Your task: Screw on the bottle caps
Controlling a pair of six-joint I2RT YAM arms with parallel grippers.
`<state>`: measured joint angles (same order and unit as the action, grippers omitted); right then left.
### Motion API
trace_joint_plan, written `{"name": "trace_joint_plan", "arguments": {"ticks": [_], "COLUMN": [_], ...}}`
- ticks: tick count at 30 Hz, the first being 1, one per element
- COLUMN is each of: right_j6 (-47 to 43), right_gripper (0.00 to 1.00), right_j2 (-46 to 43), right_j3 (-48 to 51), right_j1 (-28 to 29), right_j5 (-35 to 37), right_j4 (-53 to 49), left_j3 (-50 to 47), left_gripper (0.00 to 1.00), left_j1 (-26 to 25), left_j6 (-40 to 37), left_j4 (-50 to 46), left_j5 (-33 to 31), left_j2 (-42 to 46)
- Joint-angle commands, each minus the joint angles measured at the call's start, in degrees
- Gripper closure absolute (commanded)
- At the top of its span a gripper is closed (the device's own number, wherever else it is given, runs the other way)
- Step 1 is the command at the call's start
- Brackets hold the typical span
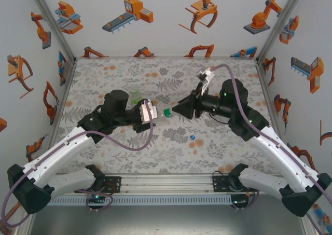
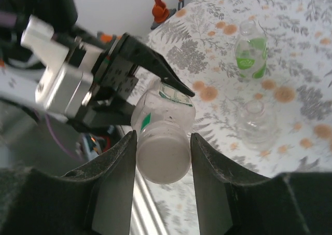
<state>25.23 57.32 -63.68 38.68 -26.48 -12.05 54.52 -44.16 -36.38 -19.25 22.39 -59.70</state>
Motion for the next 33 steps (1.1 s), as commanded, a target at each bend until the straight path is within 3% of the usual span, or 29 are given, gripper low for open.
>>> {"name": "trace_joint_plan", "arguments": {"ticks": [1,4,7,33], "right_j6": [26.5,35.0,36.9,27.3], "right_gripper": [1.00,1.00,1.00,1.00], "right_j2": [0.8,0.8,0.5,2.1], "right_j3": [-1.0,0.2,1.0,-2.3], "right_j1": [0.3,0.6,1.1,2.5], "right_j5": [11.5,12.5,13.4,12.2], "right_j4": [-3.3,-2.6,-2.5,-3.6], "left_j3": [-0.2,-0.1,0.0,0.1], "left_gripper": [1.00,1.00,1.00,1.00], "left_j1": [0.5,0.5,0.5,0.6], "left_j6": [1.3,1.6,1.8,2.0], "left_j4": [3.9,4.2,4.2,4.2], "left_j5": [-3.5,-3.7,-3.6,-0.5], "left_j2": [0.4,-0.2,-0.7,-1.4]}}
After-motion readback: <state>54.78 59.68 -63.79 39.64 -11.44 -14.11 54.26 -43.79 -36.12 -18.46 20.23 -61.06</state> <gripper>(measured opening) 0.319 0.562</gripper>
